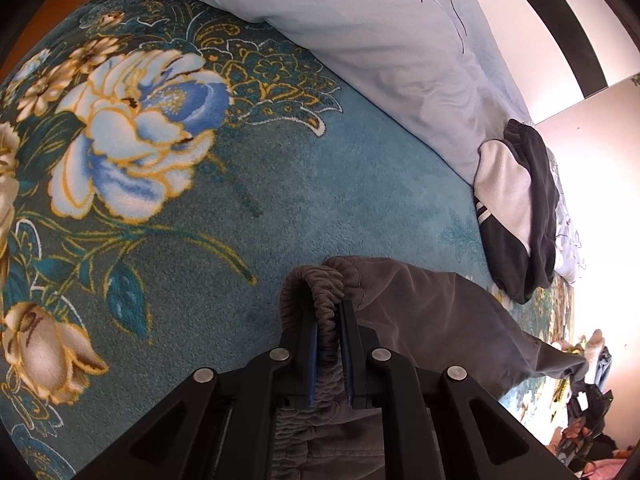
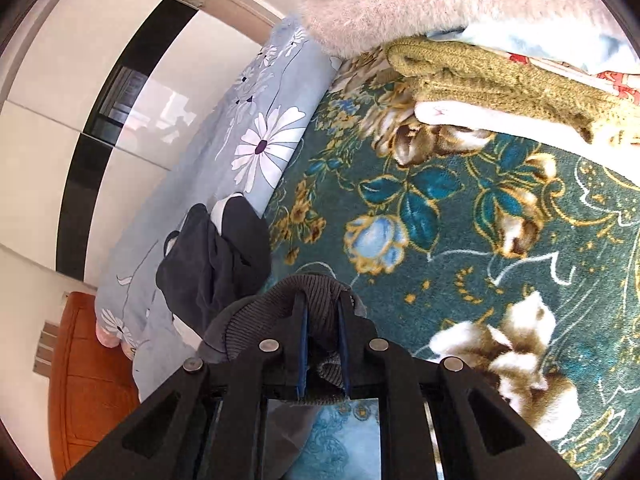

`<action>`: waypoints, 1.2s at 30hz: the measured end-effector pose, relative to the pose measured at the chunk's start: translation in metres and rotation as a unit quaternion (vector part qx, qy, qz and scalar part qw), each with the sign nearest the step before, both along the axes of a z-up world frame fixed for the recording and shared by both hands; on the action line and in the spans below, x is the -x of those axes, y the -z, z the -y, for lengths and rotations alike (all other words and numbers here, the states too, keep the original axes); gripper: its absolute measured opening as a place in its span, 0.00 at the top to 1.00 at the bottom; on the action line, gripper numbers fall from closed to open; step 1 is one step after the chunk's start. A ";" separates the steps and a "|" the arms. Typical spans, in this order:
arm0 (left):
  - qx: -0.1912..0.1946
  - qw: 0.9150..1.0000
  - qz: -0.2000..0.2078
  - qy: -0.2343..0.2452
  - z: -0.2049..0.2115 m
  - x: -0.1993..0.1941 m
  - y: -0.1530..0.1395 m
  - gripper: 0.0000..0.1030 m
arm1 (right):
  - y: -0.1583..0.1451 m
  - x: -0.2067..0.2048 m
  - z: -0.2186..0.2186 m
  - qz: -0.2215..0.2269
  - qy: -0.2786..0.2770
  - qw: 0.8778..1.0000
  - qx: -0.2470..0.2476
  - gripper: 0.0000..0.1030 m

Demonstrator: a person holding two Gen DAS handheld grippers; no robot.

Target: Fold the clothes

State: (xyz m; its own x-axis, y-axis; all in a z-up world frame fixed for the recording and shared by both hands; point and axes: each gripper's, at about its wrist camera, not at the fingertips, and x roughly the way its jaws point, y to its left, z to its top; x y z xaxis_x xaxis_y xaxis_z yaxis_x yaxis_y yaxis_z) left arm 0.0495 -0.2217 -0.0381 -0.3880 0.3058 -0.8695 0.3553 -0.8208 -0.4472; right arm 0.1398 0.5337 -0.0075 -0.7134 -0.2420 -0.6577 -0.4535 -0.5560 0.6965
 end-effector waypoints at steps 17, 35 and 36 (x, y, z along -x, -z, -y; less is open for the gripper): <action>-0.005 0.999 -0.035 -0.032 0.026 0.031 -0.017 0.86 | -0.011 0.030 -0.011 0.028 0.079 0.996 0.011 0.84; -0.036 0.999 0.032 -0.002 0.036 -0.110 0.014 0.38 | 0.085 0.026 0.281 0.269 -0.409 0.870 -0.061 0.69; -0.047 0.998 0.036 -0.006 0.037 -0.117 0.019 0.38 | 0.092 0.027 0.290 0.274 -0.410 0.868 -0.059 0.64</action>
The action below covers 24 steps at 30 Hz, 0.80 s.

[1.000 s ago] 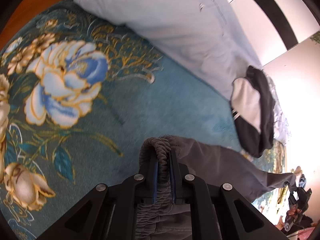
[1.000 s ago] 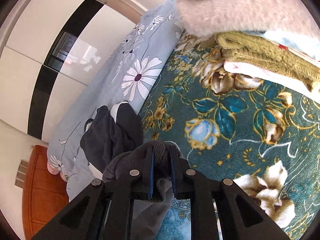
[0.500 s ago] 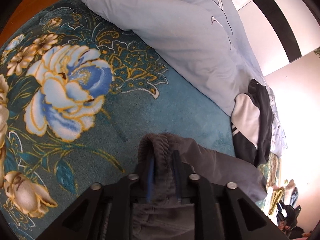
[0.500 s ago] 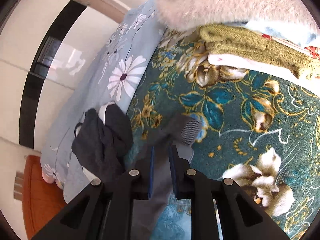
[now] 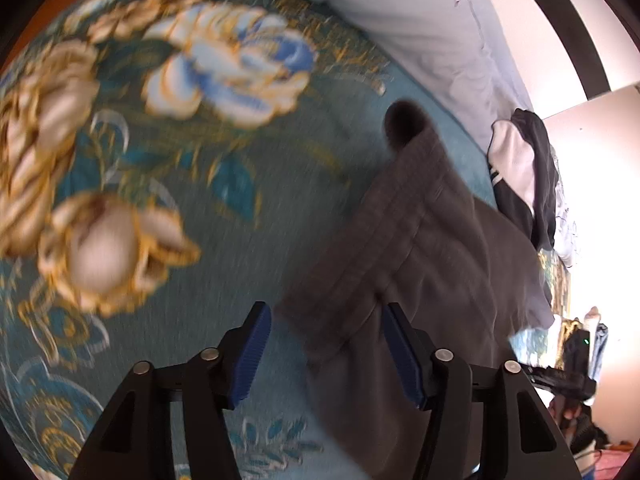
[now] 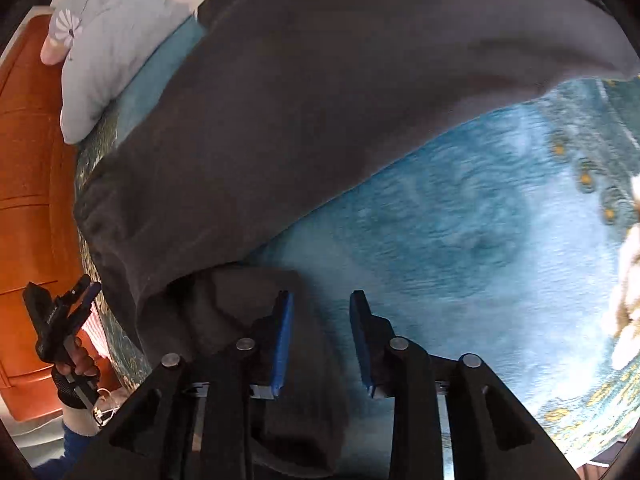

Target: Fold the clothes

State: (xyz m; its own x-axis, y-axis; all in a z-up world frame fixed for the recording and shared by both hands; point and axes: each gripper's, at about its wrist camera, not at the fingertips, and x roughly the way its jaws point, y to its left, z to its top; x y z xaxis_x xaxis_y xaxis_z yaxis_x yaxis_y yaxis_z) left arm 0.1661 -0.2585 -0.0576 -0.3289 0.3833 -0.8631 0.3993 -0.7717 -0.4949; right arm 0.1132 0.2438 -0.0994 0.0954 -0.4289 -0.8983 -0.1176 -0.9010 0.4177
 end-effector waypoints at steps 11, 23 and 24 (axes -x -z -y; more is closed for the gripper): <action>-0.109 0.992 0.001 -0.063 -0.014 -0.007 0.038 0.57 | 0.016 -0.026 0.024 0.011 0.052 0.999 0.004 0.92; -0.098 0.991 -0.094 -0.017 -0.038 -0.003 -0.037 0.83 | -0.087 -0.078 -0.105 -0.115 0.262 0.958 0.023 0.94; -0.100 0.990 -0.096 -0.010 -0.040 -0.001 -0.040 0.83 | -0.104 -0.084 -0.117 -0.132 0.278 0.952 0.005 0.94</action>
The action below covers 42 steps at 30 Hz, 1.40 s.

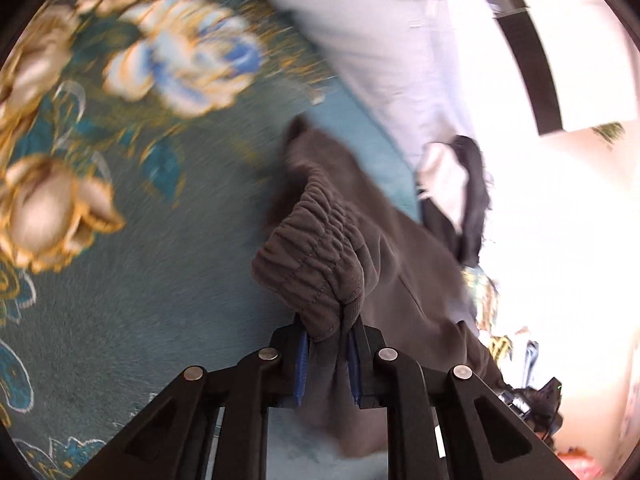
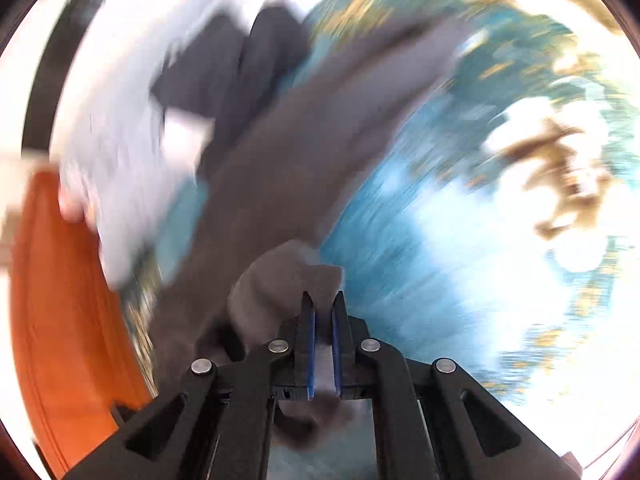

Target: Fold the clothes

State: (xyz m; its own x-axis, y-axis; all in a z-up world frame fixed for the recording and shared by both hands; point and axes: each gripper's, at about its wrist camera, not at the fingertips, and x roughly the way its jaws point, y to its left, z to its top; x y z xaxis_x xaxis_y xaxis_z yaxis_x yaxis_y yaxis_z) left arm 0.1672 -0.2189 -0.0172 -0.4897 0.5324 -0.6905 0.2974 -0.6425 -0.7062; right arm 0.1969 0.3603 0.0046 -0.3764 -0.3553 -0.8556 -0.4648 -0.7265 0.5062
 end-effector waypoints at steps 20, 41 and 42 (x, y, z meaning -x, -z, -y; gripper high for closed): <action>-0.014 0.997 0.074 -0.016 0.004 -0.001 0.033 0.82 | 0.033 0.094 0.057 0.006 -0.069 0.997 -0.030 0.67; 0.023 0.995 0.091 -0.037 -0.010 0.006 0.029 0.82 | 0.097 0.013 -0.074 0.024 0.111 0.992 0.055 0.96; 0.027 0.995 0.085 -0.038 -0.012 0.005 0.024 0.83 | 0.089 0.013 -0.073 0.016 0.106 0.993 0.045 0.97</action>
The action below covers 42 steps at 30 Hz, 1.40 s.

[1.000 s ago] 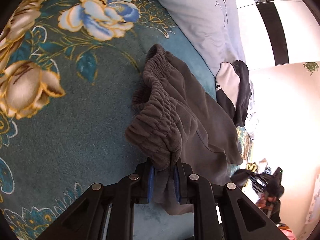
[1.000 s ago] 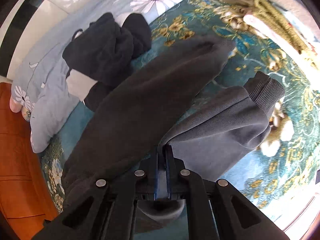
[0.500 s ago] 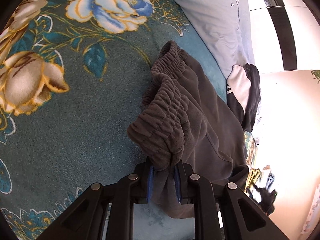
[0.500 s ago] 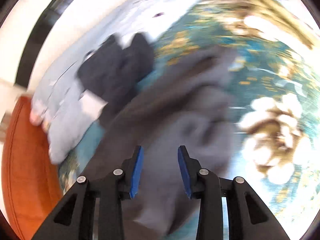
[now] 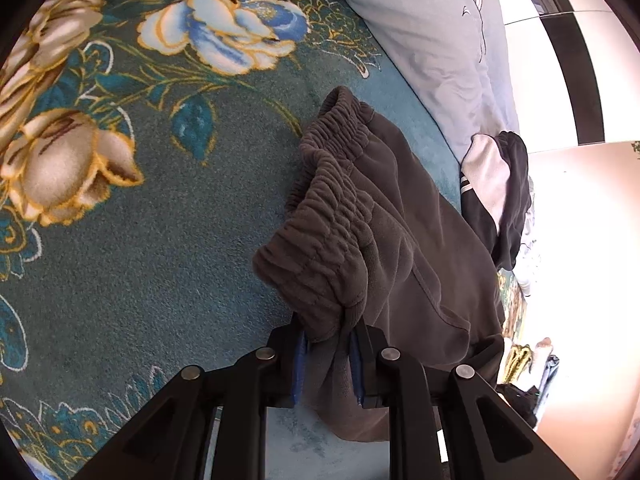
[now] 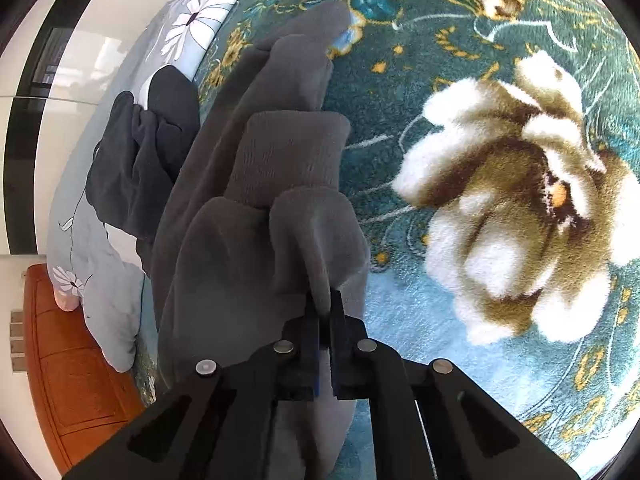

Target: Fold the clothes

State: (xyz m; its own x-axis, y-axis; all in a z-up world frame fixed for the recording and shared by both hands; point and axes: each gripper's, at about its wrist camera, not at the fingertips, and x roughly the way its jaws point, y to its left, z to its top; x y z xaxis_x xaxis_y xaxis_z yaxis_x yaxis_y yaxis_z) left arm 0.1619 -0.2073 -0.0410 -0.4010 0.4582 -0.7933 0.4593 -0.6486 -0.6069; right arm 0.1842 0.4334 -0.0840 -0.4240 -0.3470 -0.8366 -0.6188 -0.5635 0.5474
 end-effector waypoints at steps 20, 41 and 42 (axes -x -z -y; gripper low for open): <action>0.028 0.999 0.015 0.036 -0.016 -0.024 -0.009 0.84 | -0.015 -0.157 -0.065 -0.027 0.098 0.993 -0.060 0.97; 0.009 0.998 0.047 0.052 -0.012 -0.041 -0.003 0.84 | -0.011 -0.176 -0.074 -0.048 0.136 0.989 -0.044 0.97; 0.005 0.998 0.033 0.052 -0.012 -0.036 -0.012 0.84 | -0.016 -0.176 -0.076 -0.052 0.135 0.988 -0.046 0.97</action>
